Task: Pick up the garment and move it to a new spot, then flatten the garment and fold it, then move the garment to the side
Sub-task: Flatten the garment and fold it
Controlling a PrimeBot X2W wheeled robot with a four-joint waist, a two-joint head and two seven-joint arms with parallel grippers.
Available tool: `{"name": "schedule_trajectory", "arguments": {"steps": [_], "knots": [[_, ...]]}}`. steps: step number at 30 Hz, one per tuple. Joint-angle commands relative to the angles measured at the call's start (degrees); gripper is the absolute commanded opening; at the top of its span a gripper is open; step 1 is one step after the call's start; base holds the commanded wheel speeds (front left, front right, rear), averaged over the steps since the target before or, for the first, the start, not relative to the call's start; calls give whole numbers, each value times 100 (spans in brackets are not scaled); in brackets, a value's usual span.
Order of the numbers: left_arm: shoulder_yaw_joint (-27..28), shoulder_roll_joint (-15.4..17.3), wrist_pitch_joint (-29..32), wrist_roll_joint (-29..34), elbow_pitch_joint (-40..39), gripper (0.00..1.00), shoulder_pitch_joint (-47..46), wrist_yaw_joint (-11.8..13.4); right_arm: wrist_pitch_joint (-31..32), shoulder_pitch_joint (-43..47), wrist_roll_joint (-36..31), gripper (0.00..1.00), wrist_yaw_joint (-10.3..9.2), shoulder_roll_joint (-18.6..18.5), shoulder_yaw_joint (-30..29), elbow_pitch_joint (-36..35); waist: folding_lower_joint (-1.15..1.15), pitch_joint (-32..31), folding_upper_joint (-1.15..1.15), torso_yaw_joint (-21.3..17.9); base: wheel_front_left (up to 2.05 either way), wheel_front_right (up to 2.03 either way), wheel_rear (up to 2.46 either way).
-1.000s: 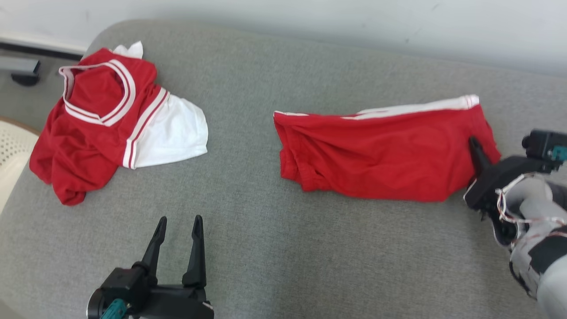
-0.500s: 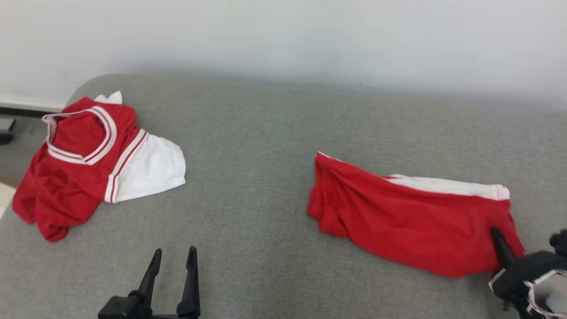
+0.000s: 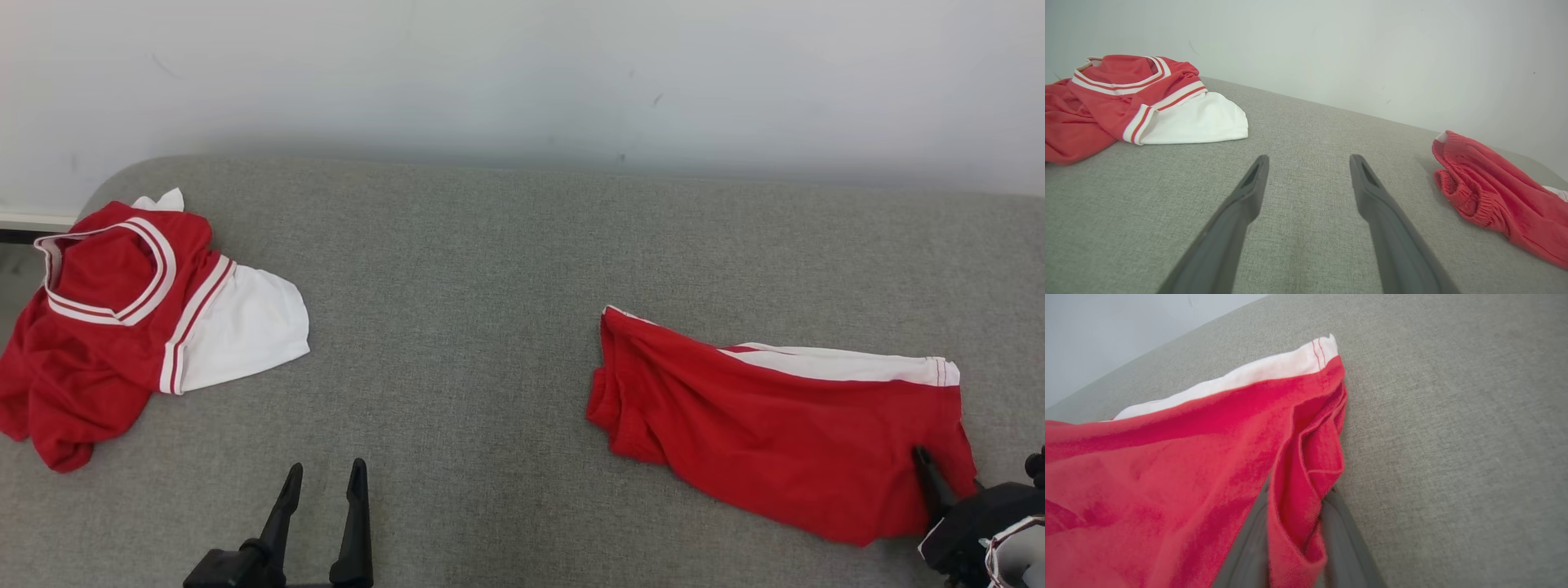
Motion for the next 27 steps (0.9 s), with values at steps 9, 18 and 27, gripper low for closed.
{"name": "schedule_trajectory", "arguments": {"steps": [9,18,27], "knots": [[65,3,-16,-28,14,100,-95,-12,429,-737,-613,100,-13,-151,122,605,0,83,0,80,0,0,0],[10,3,-16,-89,48,100,-200,3,1296,-1203,-859,100,-13,-34,283,1342,0,225,0,259,0,0,0],[81,2,-16,-118,56,100,-167,18,1874,-903,-468,0,7,199,252,1046,0,253,0,248,0,0,0]]}}
